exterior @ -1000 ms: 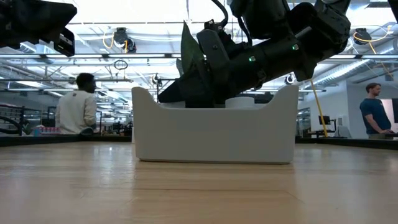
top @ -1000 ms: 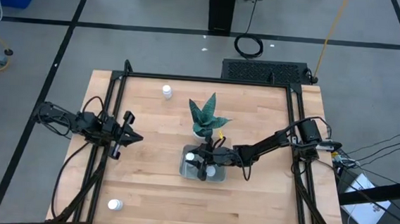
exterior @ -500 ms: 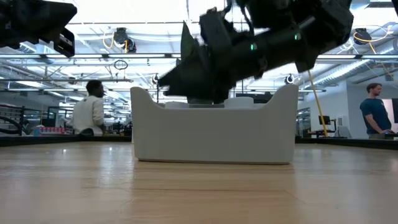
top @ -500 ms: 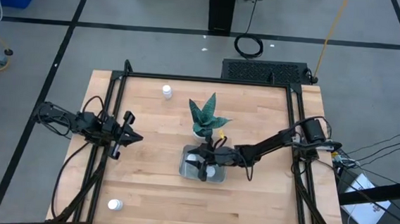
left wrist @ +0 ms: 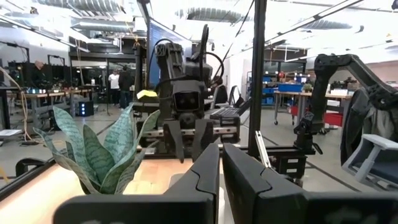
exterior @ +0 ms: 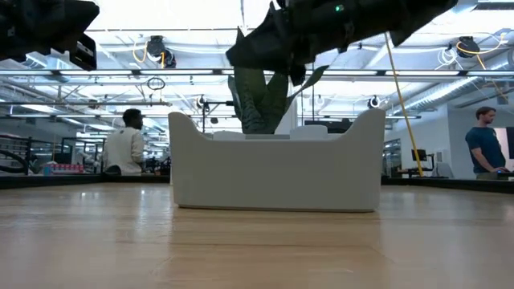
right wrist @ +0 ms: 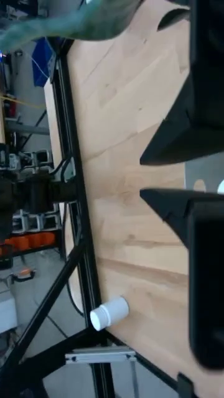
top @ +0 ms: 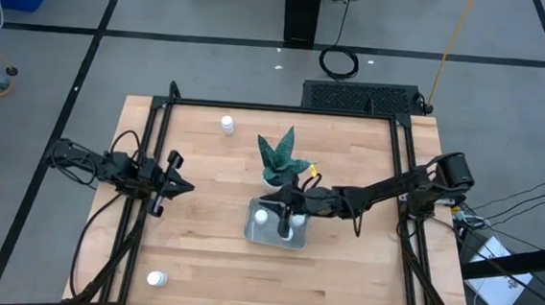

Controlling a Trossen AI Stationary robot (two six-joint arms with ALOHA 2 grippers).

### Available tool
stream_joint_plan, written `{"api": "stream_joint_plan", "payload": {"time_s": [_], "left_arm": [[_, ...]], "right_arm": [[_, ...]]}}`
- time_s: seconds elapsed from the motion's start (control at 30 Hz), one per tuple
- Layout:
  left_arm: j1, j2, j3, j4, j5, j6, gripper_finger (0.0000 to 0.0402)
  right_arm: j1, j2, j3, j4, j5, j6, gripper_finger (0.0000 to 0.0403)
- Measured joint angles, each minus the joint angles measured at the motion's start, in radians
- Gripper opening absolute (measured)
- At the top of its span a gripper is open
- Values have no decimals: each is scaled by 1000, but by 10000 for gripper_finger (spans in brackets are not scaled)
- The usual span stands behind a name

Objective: Pick and place pill bottles into a basket
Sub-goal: Put the white pill bottle into the gray bin

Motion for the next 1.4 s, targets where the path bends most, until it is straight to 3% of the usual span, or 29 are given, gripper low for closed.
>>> {"api": "stream_joint_plan", "payload": {"time_s": [0.1, 0.3, 0.43, 0.57, 0.77, 0.93, 1.2, 1.4], "left_arm": [[0, 0, 0, 0, 0, 2, 26], [0, 0, 0, 0, 1, 3, 26], [0, 0, 0, 0, 1, -2, 26], [0, 0, 0, -3, 2, -15, 26], [0, 2, 0, 2, -17, -18, 26], [0, 2, 0, 1, -18, -27, 26], [0, 2, 0, -1, -49, -48, 26], [0, 2, 0, 0, -56, -53, 26]], "right_arm": [[0, -44, -5, -38, -55, -19, 12], [-2, -147, -99, -17, -69, -26, 2], [1, -255, -290, 154, 9, -1, 1], [0, -401, -491, 296, 6, -57, 1], [1, -645, -723, 295, 33, -22, 0], [0, -820, -830, 295, 77, -50, 0], [1, -1072, -903, 87, 164, -25, 0], [1, -1277, -908, -120, 164, -57, 0]]}}
